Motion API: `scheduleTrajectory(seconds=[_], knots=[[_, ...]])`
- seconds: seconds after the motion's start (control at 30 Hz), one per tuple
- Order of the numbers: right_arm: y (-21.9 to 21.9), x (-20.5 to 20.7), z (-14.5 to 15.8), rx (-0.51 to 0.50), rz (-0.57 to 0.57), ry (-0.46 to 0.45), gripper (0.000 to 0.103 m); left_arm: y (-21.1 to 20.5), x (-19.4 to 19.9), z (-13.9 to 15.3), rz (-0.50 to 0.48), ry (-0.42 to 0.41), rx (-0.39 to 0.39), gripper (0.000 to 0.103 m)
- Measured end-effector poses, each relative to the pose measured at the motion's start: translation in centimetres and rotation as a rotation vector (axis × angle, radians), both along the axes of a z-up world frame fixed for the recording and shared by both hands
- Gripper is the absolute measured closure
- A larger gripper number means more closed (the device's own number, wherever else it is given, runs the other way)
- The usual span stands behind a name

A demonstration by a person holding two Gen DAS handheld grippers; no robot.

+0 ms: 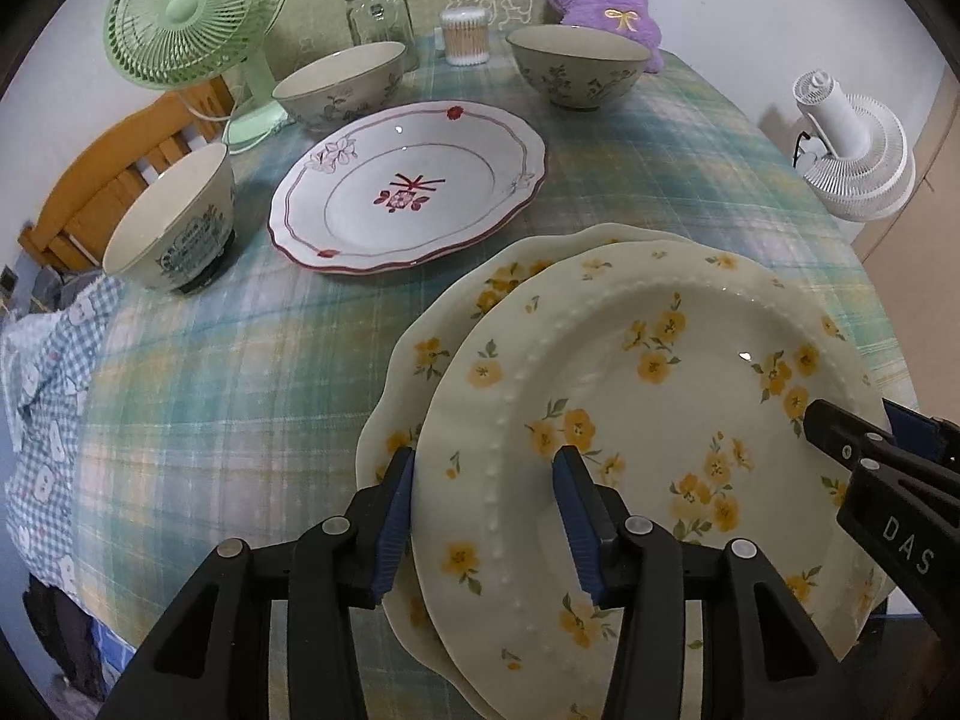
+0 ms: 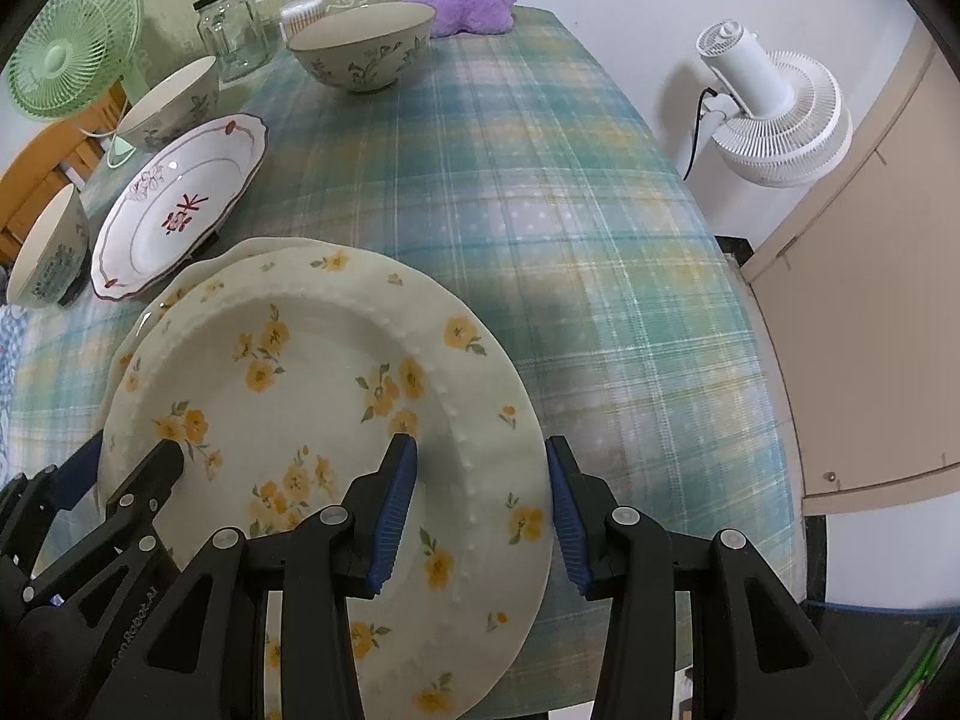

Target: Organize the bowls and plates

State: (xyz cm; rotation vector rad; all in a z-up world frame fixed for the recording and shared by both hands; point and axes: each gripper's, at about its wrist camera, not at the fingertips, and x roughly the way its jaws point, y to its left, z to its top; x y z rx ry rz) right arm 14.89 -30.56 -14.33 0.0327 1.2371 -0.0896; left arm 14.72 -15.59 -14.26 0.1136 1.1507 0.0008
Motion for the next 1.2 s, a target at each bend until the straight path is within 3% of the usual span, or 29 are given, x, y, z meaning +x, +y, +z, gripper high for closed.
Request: scheduleTrajectory(seconds=[0.57,0.63,0.97,1.2], knots=[[-0.2,0.2,-0.2,0.026,-0.041,0.007,0.056,-1.2,1.3,-0.4,-0.016,0.033,0.071,0.036],[0.4,0.3,0.0,0.018,-0.022,-0.007,0.056,-2.1,1.3,-0.6,-0.042,0.031,0.148,0.029],[1.0,0.9,-0.7,0.015,-0.016,0.016,0.051,-0.5,1.5,0.0,-0.015,0.035,0.038,0.026],[1.4,0.9,0.2,0.043,-0.02,0.02,0.036,1.5,1.4,1.3,0.013,0.024,-0.024,0.024]])
